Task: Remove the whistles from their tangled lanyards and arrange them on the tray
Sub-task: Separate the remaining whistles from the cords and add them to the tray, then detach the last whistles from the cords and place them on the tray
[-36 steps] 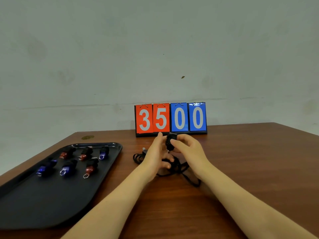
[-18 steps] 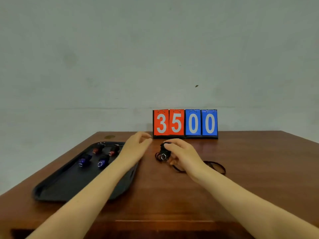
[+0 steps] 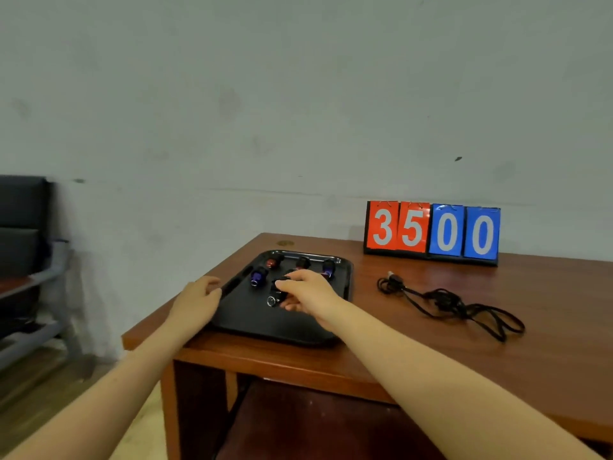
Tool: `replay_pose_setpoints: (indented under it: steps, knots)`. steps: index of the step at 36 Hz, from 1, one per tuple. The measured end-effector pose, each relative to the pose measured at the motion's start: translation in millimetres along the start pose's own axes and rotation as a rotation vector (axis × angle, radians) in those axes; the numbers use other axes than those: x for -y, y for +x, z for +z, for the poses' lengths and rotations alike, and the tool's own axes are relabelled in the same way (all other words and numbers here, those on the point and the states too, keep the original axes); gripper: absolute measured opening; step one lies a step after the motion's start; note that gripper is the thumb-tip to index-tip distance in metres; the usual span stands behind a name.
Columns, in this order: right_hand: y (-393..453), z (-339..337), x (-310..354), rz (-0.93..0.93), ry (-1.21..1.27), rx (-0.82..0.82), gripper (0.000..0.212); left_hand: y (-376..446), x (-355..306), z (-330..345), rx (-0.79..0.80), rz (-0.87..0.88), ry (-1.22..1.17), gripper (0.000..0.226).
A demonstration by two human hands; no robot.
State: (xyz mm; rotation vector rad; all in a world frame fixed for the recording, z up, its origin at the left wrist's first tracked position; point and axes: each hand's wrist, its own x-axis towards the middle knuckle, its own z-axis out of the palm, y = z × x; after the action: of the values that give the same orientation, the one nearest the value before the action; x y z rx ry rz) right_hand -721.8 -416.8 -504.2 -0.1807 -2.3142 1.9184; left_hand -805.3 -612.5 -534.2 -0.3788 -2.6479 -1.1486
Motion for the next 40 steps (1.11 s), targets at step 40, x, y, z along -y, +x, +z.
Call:
replay_pose_setpoints:
  steps: [40]
  knots:
    - [-55, -45, -16, -0.316, -0.571, -0.066, 0.020, -3, -6, 1, -0.092, 0.075, 0.124, 0.038]
